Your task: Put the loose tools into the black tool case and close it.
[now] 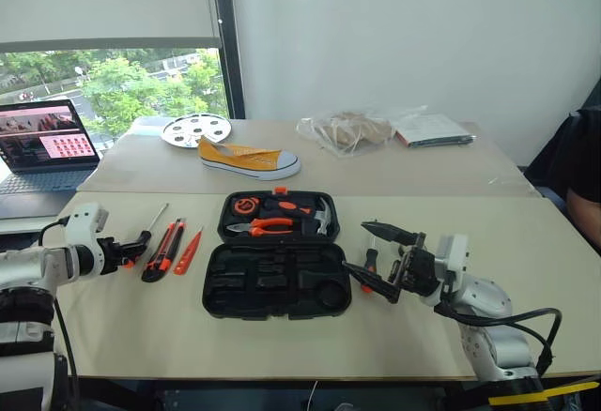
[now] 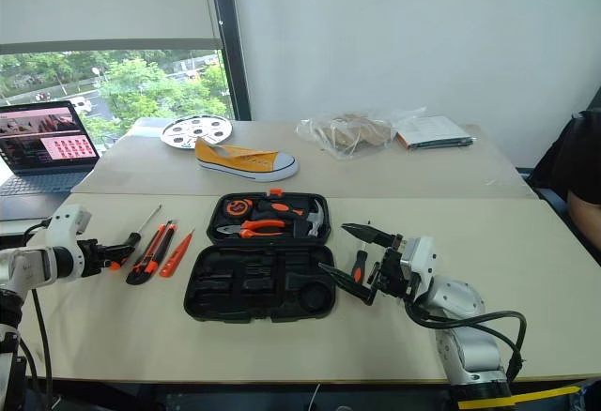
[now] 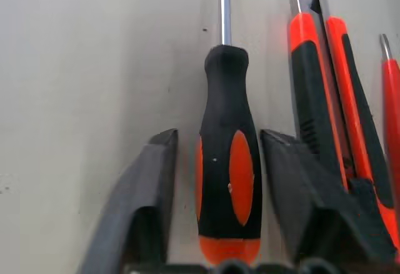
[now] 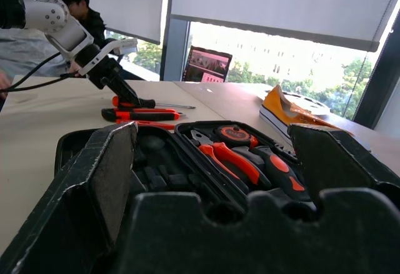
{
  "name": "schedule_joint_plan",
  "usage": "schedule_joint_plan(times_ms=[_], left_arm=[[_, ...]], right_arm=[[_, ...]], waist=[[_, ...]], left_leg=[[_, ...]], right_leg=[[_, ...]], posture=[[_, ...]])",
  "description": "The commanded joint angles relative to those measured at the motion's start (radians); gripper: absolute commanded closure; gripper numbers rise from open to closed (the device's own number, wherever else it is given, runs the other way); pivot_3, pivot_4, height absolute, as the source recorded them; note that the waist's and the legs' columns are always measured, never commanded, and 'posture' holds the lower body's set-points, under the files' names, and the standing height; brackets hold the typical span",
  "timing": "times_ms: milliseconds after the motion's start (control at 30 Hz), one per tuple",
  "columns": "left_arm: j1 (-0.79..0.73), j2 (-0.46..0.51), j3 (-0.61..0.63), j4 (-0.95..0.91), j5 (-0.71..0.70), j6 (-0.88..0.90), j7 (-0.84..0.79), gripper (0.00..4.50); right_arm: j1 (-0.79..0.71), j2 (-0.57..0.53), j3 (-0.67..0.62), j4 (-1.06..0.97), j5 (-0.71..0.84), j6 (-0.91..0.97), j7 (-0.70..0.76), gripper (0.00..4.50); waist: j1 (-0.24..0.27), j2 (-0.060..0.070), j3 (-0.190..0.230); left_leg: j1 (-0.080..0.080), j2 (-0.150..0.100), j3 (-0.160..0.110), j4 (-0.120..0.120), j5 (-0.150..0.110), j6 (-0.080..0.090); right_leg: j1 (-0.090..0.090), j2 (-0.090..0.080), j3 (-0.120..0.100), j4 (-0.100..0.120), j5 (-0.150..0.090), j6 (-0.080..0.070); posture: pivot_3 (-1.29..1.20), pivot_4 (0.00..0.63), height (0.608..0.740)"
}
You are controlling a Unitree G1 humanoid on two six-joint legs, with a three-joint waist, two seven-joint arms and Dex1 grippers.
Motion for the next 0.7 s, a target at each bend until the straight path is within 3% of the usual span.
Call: schedule_joint_plan(times_ms=[33,200,333,467,700], left_arm=[[-0.011,0.032,0.078,0.015,0.002,-0.132,-0.051,3.64],[0.059,0.014,0.172,-0.098,-0.047,-0.485,-0.290,3.65],[0.086,0.004,0.080,-0.369,-0.107,-0.483,-0.540,3.65],[0.050,-0.014,-0.151,-0.504,0.072,-0.664,-0.660,3.65],[-0.080,-0.126,-0.393,-0.358,0.356,-0.870,-0.621,3.65]], right_arm=[[0.006,-0.014,-0.028,-0.047,0.013,0.001,-0.012,0.00],[0.029,-0.043,-0.050,-0.067,0.026,0.017,-0.009,0.00],[0.074,-0.098,-0.092,-0.097,0.047,0.043,0.000,0.00],[0.116,-0.147,-0.137,-0.114,0.066,0.065,0.009,0.00],[0.203,-0.180,-0.166,-0.176,0.077,0.098,0.003,0.00]], waist=[[0.000,0.000,0.000],[0.002,0.000,0.000],[0.014,0.000,0.000],[0.028,0.000,0.000],[0.017,0.001,0.000]], left_leg=[[0.000,0.001,0.000,0.000,0.000,0.000],[-0.001,0.001,-0.001,0.000,0.000,0.000],[-0.003,0.000,-0.002,0.001,0.000,0.001],[-0.002,-0.001,-0.002,0.002,0.000,0.001],[-0.002,-0.002,-0.006,0.003,0.001,0.002]], right_leg=[[0.000,0.000,0.000,0.001,0.000,0.000],[0.000,-0.002,-0.001,0.000,0.000,0.000],[0.000,-0.004,-0.003,-0.001,-0.001,0.001],[0.001,-0.004,-0.002,0.000,-0.001,0.001],[0.003,0.000,0.004,0.000,-0.001,0.001]], posture=[[0.00,0.150,0.740],[0.00,0.150,0.740],[0.00,0.150,0.740],[0.00,0.150,0.740],[0.00,0.150,0.740]])
